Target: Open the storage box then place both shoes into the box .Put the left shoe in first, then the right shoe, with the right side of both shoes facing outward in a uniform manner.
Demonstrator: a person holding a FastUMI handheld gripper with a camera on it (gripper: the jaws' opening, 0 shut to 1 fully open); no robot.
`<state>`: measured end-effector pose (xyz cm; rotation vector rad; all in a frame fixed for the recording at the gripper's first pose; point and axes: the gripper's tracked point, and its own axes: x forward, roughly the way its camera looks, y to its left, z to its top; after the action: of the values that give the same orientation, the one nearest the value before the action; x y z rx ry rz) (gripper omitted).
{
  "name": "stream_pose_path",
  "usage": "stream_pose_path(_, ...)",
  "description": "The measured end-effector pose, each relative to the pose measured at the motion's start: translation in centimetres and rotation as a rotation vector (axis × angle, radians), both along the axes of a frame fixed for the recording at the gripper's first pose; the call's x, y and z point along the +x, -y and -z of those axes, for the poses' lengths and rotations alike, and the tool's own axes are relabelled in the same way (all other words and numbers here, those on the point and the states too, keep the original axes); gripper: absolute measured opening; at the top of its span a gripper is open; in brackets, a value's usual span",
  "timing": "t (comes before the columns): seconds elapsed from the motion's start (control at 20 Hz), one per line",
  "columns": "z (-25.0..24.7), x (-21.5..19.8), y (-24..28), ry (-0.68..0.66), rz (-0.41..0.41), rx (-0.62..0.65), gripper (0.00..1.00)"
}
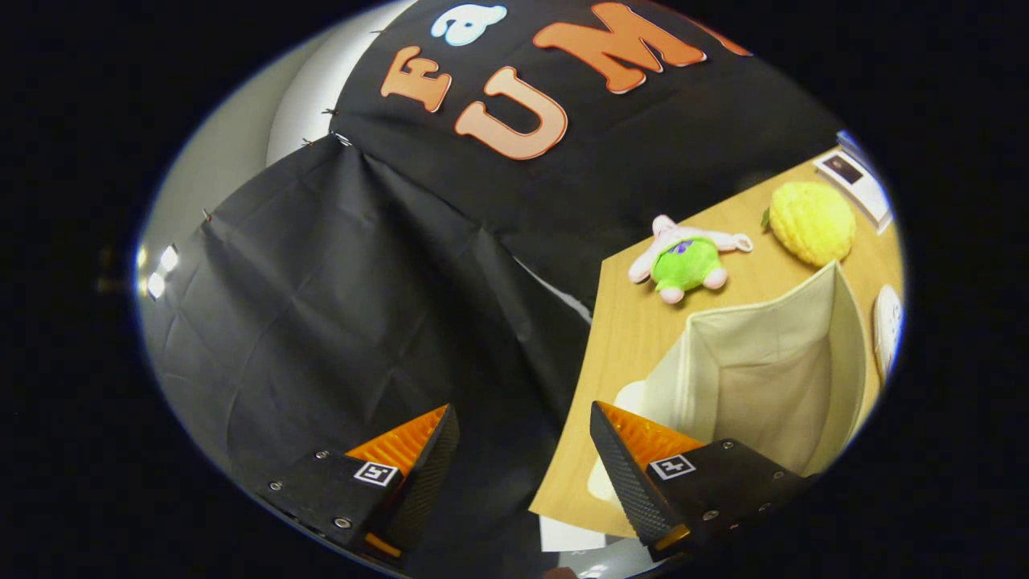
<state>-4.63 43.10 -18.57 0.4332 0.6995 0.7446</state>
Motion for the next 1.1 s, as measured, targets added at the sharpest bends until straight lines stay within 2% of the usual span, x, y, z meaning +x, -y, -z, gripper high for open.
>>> stream_pose_path(0.2,0.0,2.0,5.9,0.056,0.060,-0.052,0.98)
stream_pose_path(0.55,2.2,5.9,20.7,0.099,0.286,-0.193,0.98)
stream_pose_path(1.1,6.9,6.7,39.8,0.086,0.580,-0.401,0.98)
